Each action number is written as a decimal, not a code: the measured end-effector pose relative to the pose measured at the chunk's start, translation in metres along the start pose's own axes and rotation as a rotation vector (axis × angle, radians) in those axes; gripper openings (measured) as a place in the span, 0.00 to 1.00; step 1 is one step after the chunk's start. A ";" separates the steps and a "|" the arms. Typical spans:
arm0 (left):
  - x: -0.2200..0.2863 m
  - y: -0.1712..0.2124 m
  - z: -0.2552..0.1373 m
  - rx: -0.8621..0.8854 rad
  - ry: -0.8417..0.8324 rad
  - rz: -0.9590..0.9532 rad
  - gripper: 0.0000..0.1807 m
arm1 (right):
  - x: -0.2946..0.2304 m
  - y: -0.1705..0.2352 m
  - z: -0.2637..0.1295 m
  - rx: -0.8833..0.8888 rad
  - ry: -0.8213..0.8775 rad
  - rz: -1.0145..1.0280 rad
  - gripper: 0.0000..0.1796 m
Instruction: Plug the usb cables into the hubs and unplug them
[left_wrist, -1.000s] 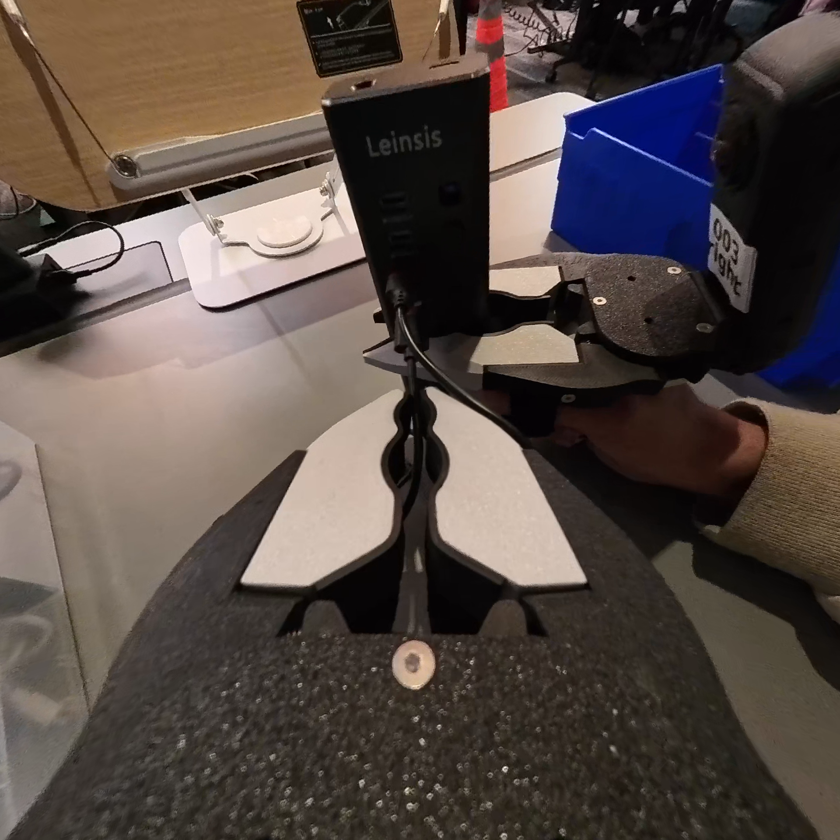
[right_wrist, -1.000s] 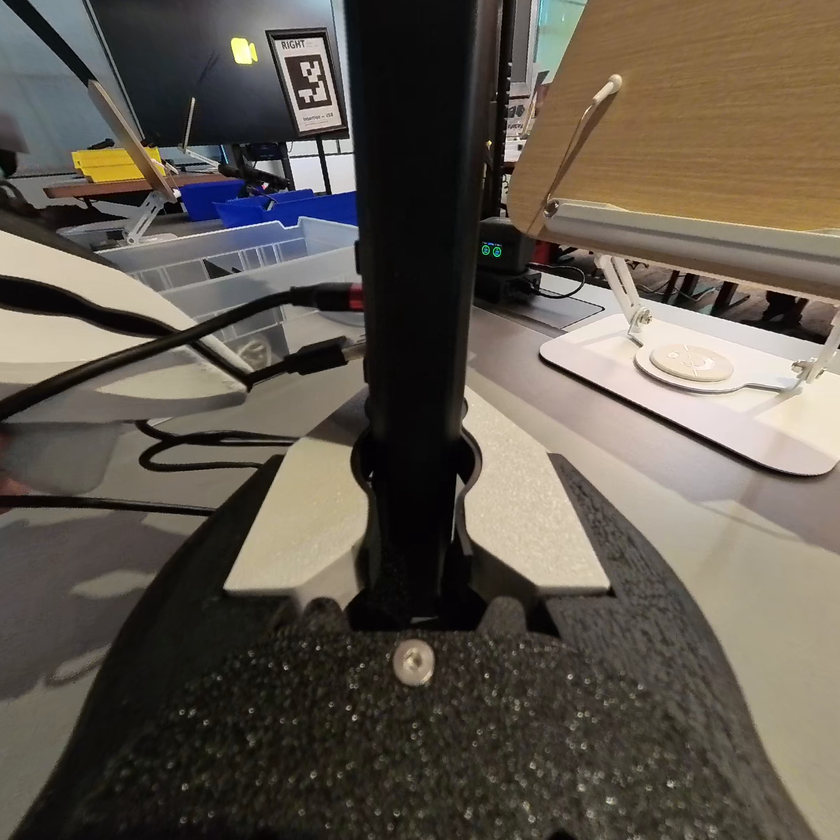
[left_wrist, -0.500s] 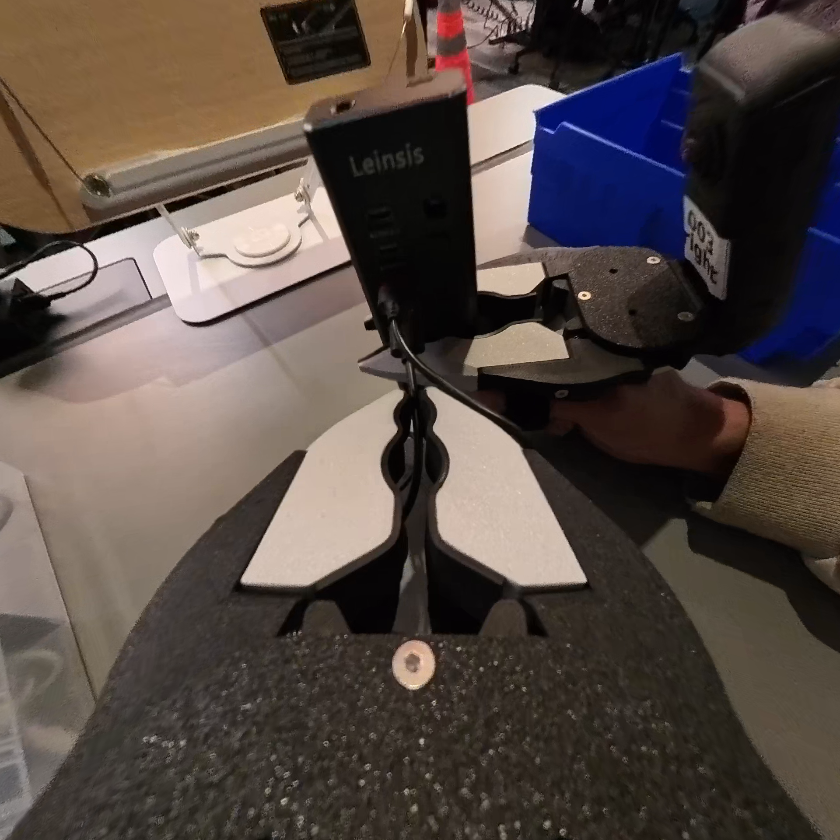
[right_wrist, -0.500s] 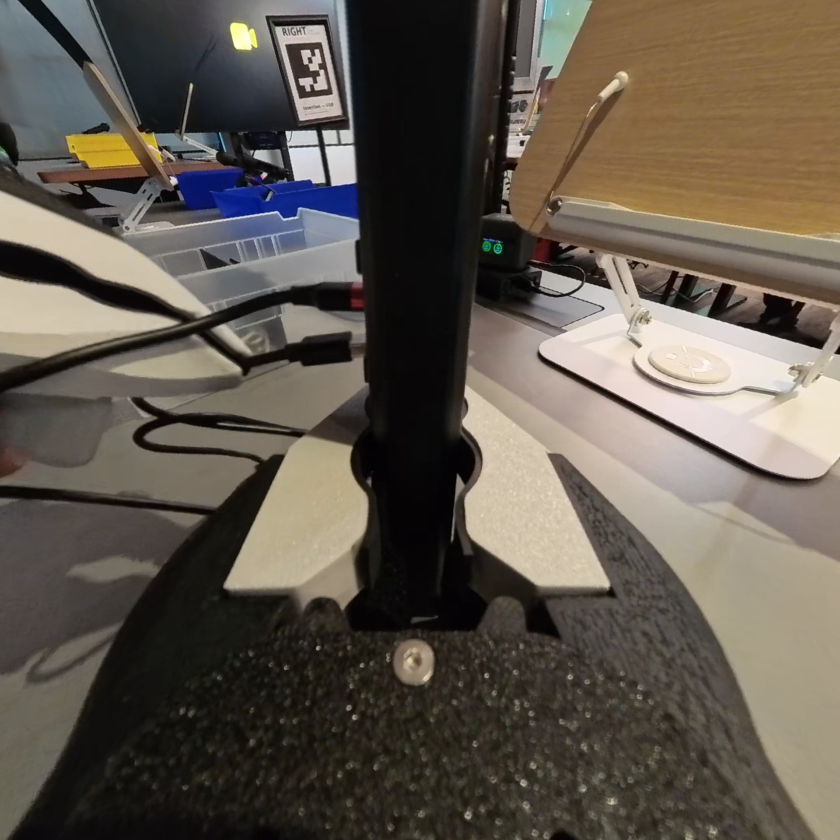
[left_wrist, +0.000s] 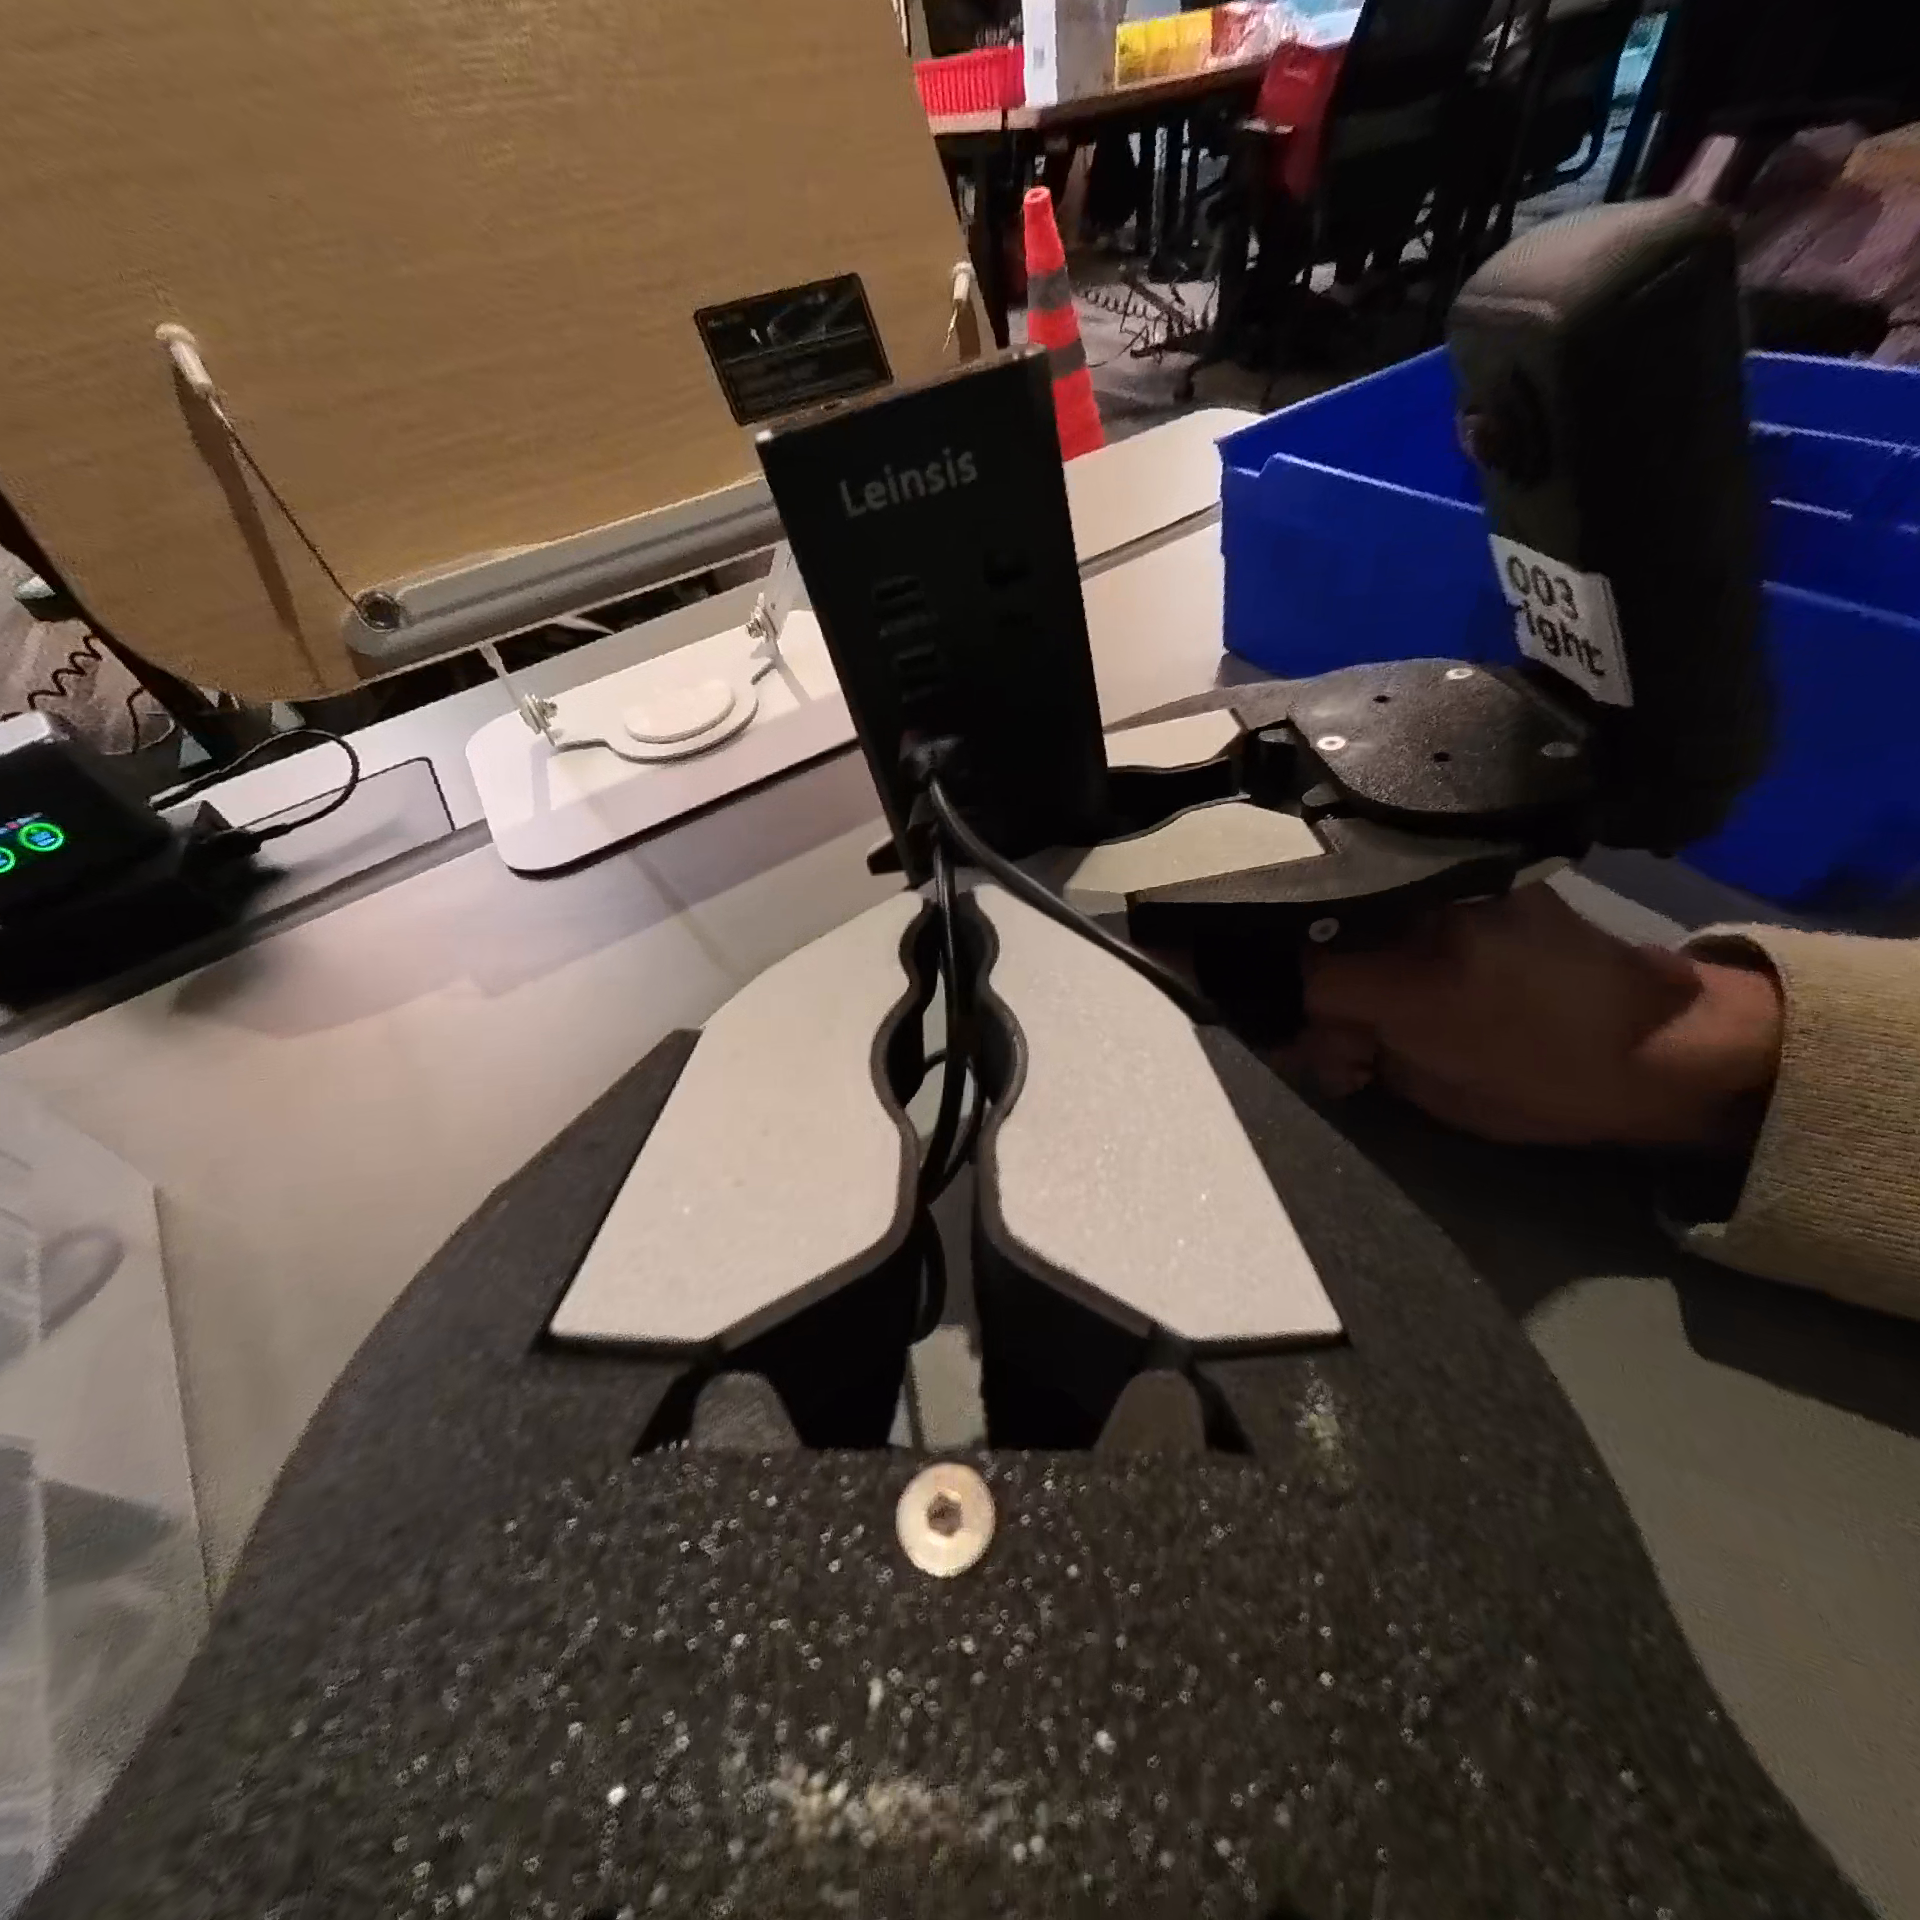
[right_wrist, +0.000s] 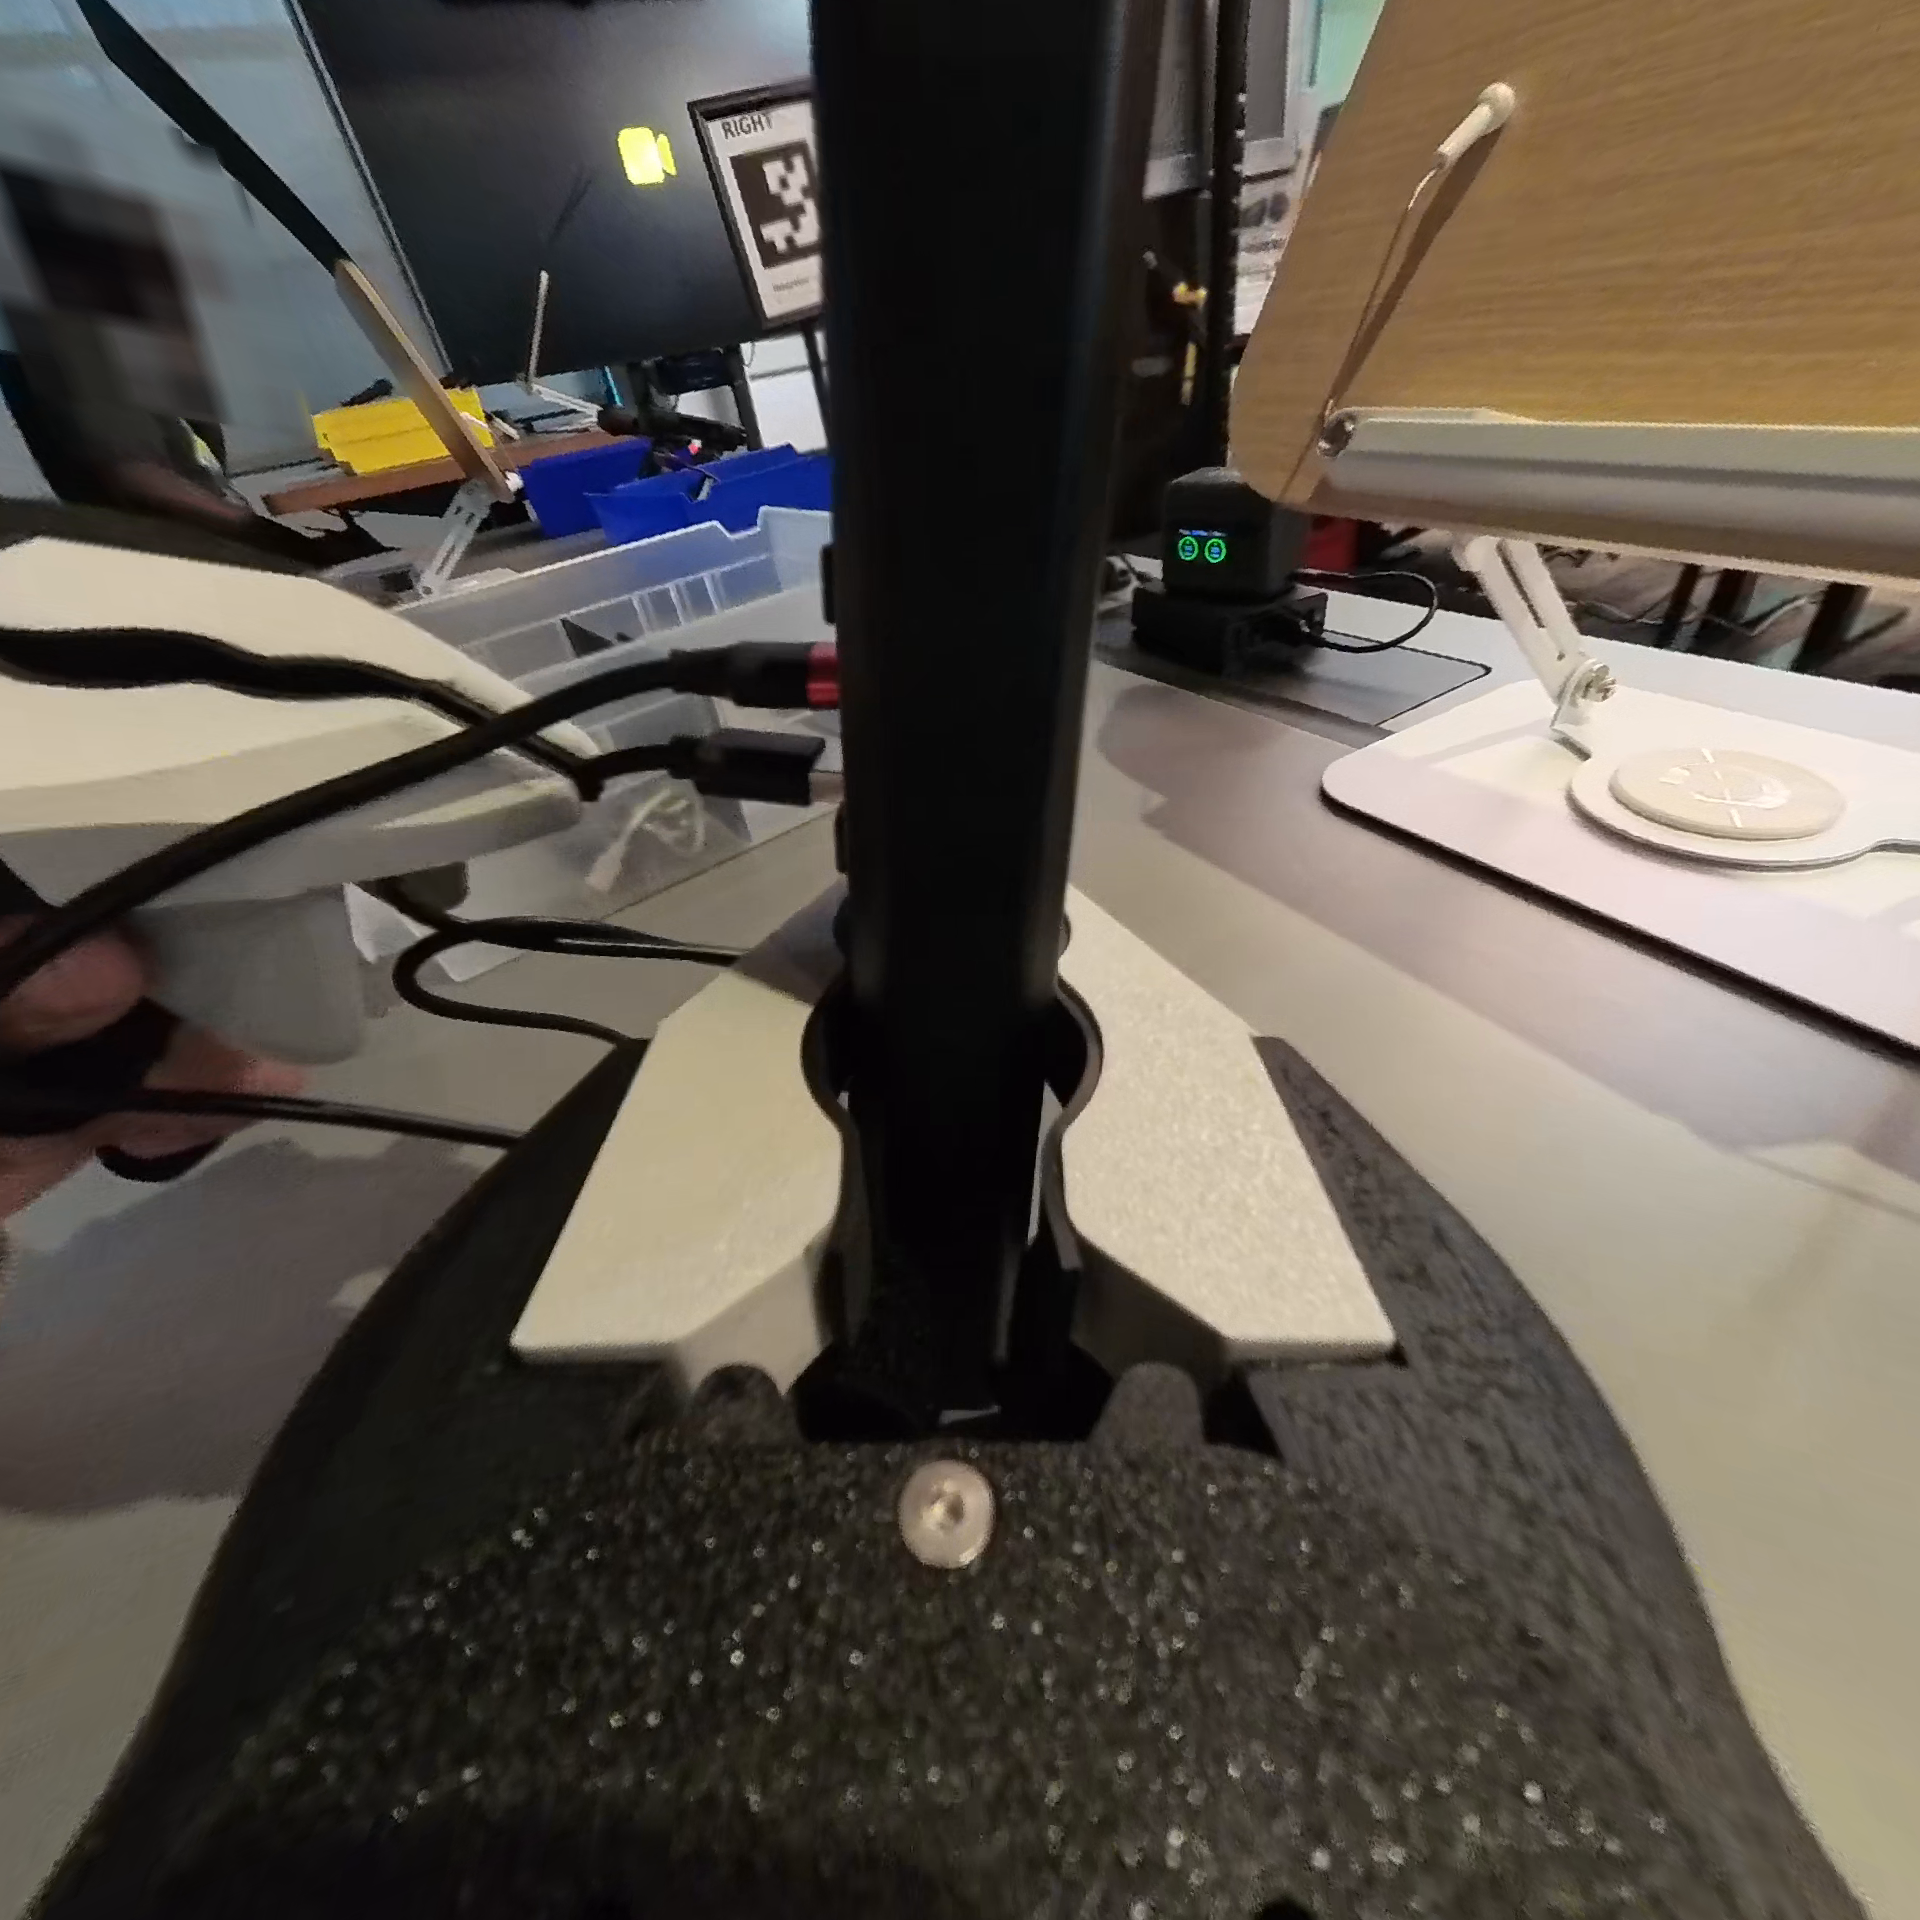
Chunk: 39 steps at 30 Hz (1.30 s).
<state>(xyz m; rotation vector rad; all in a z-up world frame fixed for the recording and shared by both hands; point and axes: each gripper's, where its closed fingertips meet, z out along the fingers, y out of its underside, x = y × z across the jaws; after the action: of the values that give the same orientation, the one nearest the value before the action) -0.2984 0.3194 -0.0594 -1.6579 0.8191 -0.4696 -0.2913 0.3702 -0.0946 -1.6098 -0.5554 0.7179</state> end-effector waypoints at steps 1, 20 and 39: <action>0.001 -0.001 0.000 0.011 0.007 -0.003 0.02 | -0.001 -0.001 0.000 0.009 -0.006 0.011 0.15; 0.000 0.007 0.005 0.029 -0.018 -0.040 0.02 | -0.016 0.000 0.003 -0.007 0.001 -0.055 0.15; 0.004 0.011 0.006 -0.025 0.051 -0.054 0.01 | -0.019 -0.002 0.001 -0.002 0.001 -0.169 0.16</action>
<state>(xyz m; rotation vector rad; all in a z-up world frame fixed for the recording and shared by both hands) -0.2950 0.3196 -0.0716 -1.7004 0.8225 -0.5428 -0.3055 0.3579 -0.0901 -1.5440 -0.6821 0.5903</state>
